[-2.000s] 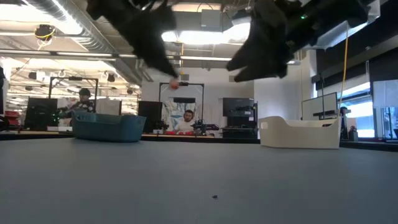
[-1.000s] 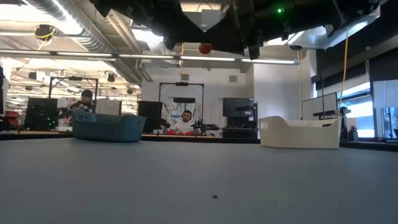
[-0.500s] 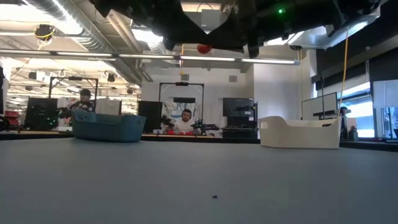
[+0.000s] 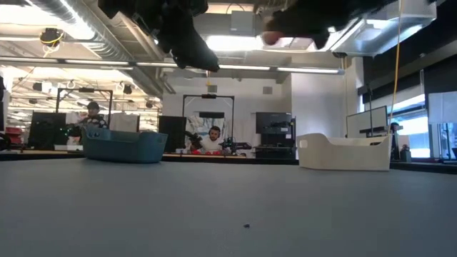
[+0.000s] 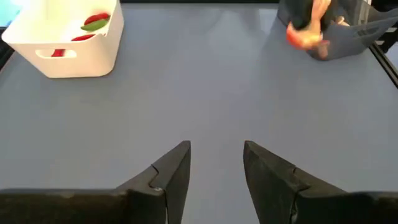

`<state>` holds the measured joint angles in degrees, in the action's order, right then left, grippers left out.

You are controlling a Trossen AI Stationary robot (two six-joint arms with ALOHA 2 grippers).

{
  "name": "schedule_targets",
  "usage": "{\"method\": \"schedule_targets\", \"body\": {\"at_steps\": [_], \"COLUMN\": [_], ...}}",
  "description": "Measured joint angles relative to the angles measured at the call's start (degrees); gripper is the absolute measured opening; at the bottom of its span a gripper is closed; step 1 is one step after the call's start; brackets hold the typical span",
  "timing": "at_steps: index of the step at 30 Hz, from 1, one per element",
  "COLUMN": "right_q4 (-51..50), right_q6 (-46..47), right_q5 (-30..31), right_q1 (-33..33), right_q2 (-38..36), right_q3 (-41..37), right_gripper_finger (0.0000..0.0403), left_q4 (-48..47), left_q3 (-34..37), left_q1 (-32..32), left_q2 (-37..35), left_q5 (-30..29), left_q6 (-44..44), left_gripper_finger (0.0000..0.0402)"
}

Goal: Sort produce into baskets
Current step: Put the brown mushroom into black bin

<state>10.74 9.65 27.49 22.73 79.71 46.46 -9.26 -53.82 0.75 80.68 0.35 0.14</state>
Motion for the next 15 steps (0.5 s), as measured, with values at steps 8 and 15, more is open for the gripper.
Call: {"method": "schedule_targets", "body": {"at_steps": [8, 15], "right_q4": [-31.6, -39.36], "right_q6": [28.47, 57.72], "right_q5": [-9.0, -19.17], "right_q1": [11.48, 22.86], "right_q2": [-5.88, -5.56], "right_q3": [8.04, 9.9], "right_gripper_finger": [0.0024, 0.0024], "left_q4": [0.6, 1.3], "left_q3": [0.02, 0.02], "left_q1": [0.03, 0.03], "left_q2": [0.0, 0.0], "left_q5": [-0.12, -0.15], "left_q6": [0.45, 0.88], "left_gripper_finger": [0.0146, 0.0146]}}
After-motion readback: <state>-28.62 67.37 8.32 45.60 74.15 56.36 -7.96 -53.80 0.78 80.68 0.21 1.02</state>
